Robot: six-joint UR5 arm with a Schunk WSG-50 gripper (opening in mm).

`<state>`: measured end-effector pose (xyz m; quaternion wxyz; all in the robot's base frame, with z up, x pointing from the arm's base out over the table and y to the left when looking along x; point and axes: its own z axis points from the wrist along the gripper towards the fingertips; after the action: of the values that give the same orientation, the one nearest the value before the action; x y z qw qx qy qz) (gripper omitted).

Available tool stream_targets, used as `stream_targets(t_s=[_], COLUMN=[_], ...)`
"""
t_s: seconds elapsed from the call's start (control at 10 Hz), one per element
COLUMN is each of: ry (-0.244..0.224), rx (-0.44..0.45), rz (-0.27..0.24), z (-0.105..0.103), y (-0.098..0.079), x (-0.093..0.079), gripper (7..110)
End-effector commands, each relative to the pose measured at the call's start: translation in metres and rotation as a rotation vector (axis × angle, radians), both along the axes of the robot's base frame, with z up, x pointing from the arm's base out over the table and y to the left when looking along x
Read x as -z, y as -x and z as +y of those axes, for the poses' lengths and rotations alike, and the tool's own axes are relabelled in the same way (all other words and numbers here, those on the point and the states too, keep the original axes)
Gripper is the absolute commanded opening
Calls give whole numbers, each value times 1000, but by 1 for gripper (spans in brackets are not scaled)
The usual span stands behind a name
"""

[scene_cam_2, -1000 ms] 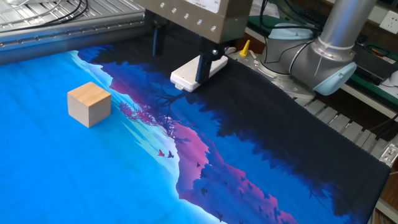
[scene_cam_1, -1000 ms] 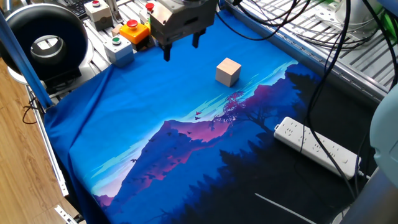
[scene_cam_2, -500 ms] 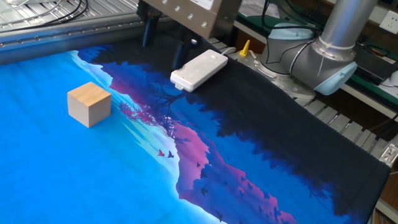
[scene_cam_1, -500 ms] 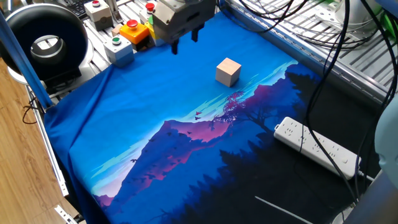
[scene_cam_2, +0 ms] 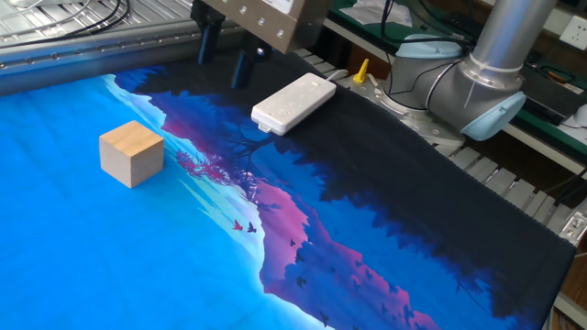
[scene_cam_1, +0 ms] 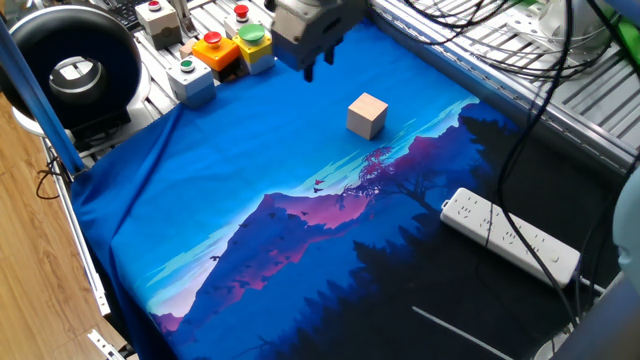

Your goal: Pick up the small block on the left and move it to the right

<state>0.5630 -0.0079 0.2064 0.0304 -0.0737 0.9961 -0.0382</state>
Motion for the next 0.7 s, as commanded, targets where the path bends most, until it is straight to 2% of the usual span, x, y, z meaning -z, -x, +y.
stream_targets(t_s=[0.0,0.6], ry=[-10,3], rx=[-14,-27], rz=[15,27], z=[-17,-19], y=[14,15], x=[7,10], gripper=[7,7])
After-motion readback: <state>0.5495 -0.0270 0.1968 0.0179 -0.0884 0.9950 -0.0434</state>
